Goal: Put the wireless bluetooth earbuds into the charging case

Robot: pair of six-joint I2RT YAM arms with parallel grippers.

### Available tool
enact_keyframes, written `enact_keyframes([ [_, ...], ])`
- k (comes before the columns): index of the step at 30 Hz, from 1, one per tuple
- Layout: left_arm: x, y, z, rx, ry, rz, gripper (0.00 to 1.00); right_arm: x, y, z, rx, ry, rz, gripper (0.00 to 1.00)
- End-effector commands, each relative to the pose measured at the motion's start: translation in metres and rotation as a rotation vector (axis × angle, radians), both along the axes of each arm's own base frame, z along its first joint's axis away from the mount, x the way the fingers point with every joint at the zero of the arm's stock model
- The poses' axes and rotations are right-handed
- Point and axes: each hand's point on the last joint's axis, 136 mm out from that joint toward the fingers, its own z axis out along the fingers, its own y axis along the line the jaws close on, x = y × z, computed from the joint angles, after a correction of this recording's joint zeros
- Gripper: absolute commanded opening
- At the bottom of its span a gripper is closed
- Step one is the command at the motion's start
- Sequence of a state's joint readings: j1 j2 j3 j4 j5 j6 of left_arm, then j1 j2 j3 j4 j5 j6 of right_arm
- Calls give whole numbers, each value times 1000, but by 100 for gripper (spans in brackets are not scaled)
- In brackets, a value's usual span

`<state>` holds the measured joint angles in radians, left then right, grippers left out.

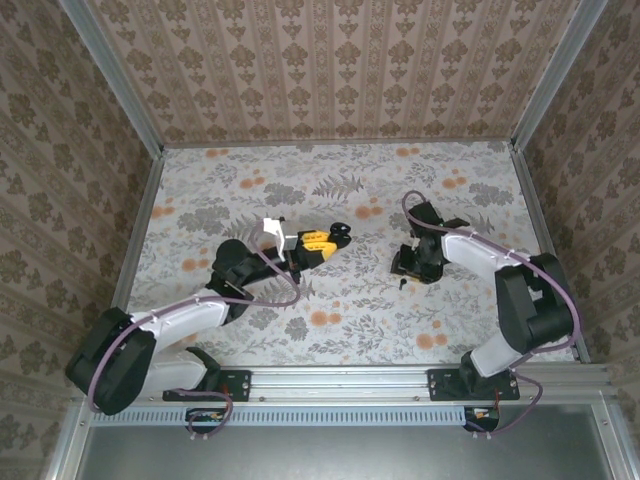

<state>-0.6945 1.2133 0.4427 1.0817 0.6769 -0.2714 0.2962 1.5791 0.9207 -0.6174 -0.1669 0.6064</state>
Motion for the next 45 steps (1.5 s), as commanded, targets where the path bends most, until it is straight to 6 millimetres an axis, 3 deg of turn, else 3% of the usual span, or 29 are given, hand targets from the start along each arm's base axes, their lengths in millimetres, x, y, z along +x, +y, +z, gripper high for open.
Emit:
enact_keyframes([
  [1, -6, 3, 2, -3, -39, 3, 0, 7, -1, 0, -52, -1, 9, 45],
  [15, -6, 1, 0, 1, -36, 0, 0, 1, 0, -10, -139, 50, 52, 45],
  [28, -9, -32, 2, -58, -43, -80, 0, -12, 1, -23, -154, 94, 62, 43],
  [41, -11, -31, -3, -50, -33, -68, 0, -21, 2, -28, -180, 122, 80, 42],
  [45, -11, -32, -3, -49, -33, -70, 0, -22, 8, -31, -172, 125, 90, 38],
])
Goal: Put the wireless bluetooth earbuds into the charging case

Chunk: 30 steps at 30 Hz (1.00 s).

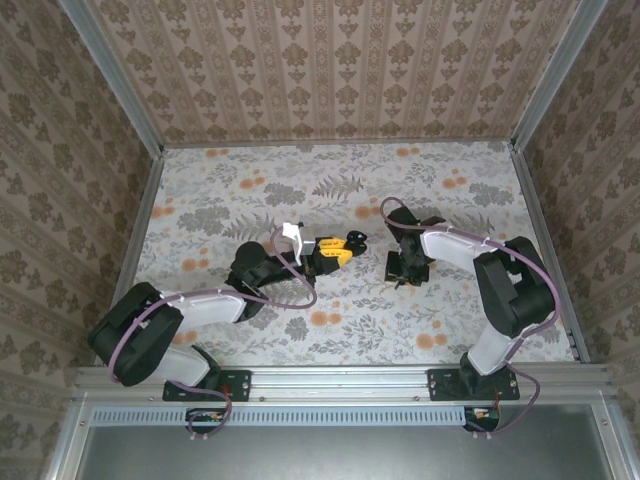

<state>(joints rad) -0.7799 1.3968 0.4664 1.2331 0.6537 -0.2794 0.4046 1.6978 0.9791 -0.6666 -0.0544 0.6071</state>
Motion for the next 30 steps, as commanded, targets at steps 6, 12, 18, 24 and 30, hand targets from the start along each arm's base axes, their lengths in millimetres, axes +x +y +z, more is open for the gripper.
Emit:
enact_keyframes([
  [6, -6, 1, 19, -52, -49, -6, 0, -10, 4, -8, -27, 45, 14, 30],
  [12, -2, 5, 17, -55, -42, 31, 0, -4, 10, 0, -24, 12, 31, 23],
  [18, -2, 9, 16, -52, -50, 49, 0, 4, 12, 25, -24, -63, 44, 21],
  [24, -2, 11, 17, -40, -61, 64, 0, 12, 15, 63, -2, -194, 49, 19],
  [30, -1, 15, 17, -35, -64, 84, 0, 19, 26, 104, 71, -345, 60, 16],
])
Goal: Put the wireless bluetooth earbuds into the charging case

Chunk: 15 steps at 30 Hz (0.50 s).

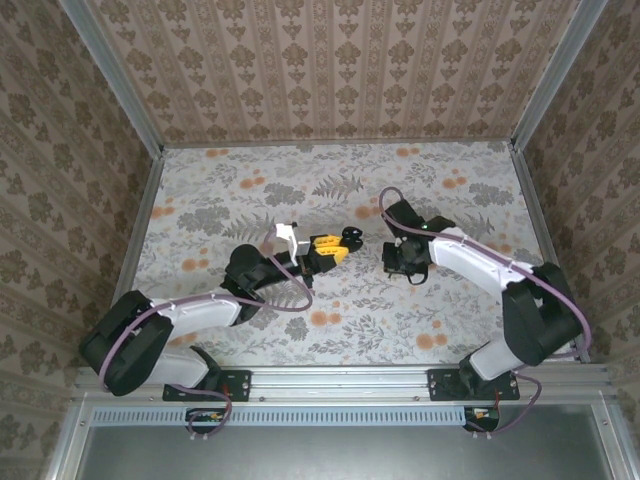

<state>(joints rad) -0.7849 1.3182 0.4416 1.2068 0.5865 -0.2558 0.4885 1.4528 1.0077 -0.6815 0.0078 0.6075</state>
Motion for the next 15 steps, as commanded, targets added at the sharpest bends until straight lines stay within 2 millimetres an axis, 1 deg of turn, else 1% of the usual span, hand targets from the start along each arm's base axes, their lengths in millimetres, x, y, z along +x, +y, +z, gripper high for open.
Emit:
enact_keyframes([
  [1, -2, 5, 4, -9, -33, 21, 0, 9, 4, 38, 40, -126, -7, 16],
  [8, -1, 8, 9, -7, -57, 41, 0, 10, 13, 104, 144, -332, 7, 14],
  [11, 0, 7, 13, -8, -74, 48, 0, 7, 16, 126, 180, -389, 15, 13],
  [15, 2, 6, 19, -15, -101, 57, 0, 2, 25, 155, 240, -473, 44, 13],
])
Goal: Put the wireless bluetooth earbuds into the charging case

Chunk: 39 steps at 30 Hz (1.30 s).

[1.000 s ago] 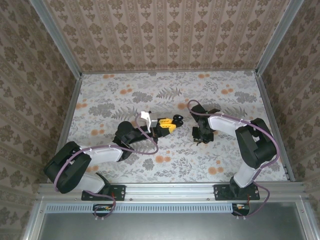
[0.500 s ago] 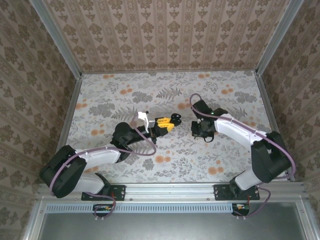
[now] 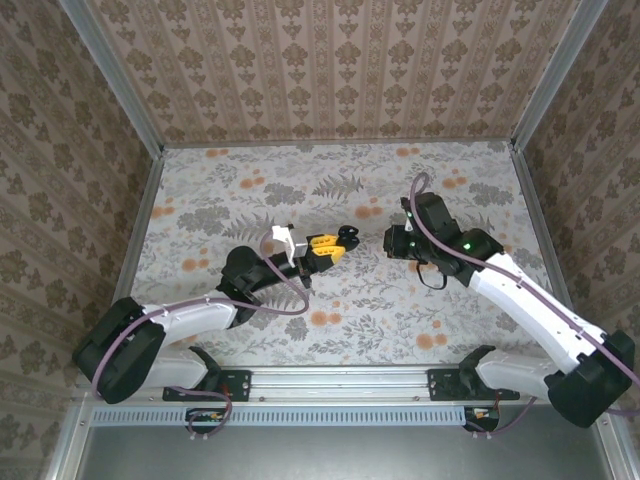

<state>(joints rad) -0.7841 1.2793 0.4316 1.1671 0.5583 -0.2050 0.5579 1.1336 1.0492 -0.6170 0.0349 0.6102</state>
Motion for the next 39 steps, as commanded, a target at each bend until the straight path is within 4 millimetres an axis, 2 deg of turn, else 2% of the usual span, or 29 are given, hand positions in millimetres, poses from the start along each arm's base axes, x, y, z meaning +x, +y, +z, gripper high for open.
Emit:
enact_keyframes([
  [1, 1, 2, 20, -34, -75, 21, 0, 2, 7, 38, 66, -115, 2, 13],
  [9, 2, 3, 30, -54, -105, 37, 0, -11, 23, 86, 156, -267, 61, 12],
  [16, 3, 3, 30, -57, -101, 39, 0, -20, 29, 111, 187, -333, 92, 11],
  [24, 2, 0, 31, -59, -97, 28, 0, -21, 45, 117, 168, -349, 133, 11],
  [39, 2, 1, 34, -71, -92, 33, 0, -15, 60, 120, 117, -428, 113, 11],
])
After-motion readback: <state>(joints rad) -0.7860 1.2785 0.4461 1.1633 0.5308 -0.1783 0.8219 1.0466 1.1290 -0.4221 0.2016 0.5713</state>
